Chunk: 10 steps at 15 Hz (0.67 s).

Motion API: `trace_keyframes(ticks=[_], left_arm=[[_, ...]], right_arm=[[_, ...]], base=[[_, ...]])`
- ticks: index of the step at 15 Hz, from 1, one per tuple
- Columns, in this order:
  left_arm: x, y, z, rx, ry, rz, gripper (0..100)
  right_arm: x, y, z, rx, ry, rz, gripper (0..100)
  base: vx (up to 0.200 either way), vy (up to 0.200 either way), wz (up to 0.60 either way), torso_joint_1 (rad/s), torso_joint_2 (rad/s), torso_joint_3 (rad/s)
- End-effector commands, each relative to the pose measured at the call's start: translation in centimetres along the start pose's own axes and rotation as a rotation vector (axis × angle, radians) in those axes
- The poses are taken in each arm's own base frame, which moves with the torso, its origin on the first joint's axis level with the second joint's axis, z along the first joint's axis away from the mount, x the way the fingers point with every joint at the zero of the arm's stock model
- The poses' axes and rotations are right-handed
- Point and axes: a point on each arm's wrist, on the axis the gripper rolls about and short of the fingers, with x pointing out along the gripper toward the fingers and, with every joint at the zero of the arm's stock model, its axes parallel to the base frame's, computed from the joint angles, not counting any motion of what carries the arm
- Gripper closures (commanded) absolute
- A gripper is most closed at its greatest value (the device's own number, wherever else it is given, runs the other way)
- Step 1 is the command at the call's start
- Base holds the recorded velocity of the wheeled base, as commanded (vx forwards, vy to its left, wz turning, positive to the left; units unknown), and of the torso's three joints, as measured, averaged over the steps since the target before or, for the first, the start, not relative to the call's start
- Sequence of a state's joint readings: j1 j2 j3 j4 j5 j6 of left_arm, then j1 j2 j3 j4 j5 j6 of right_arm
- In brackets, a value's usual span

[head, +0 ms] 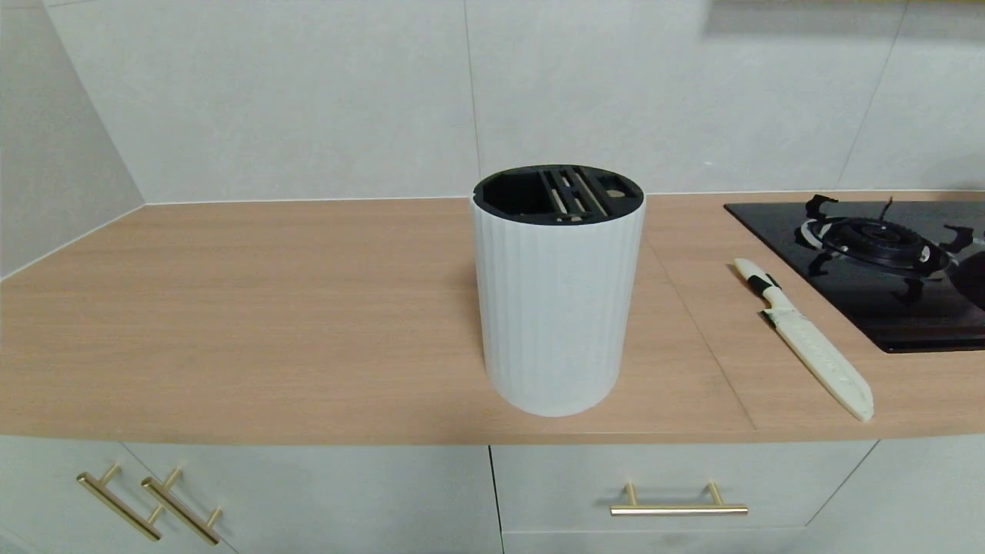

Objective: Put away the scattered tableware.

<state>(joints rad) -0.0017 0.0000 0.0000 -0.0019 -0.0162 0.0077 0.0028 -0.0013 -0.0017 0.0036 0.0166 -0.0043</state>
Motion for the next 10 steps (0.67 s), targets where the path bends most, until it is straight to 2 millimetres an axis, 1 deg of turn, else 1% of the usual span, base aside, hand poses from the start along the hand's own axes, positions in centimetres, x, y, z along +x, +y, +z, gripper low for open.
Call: trace_keyframes(ticks=[1,5,10], left_arm=[[0.0,0.0,0.0,0.0,0.0,-0.001,0],[0.0,0.0,0.0,0.0,0.0,-0.001,0],[0.0,0.0,0.0,0.0,0.0,0.001,0]], right_arm=[[0.01,0.0,0.0,0.0,0.001,0.001,0],[0.01,0.0,-0.01,0.0,0.002,0.001,0],[0.01,0.0,-0.01,0.0,0.002,0.001,0]], base=[[0.0,0.0,0.0,0.198,-0.46,-0.261],[0.0,0.0,0.0,0.209,-0.49,-0.271],[0.0,0.0,0.0,0.236,-0.52,-0.283]])
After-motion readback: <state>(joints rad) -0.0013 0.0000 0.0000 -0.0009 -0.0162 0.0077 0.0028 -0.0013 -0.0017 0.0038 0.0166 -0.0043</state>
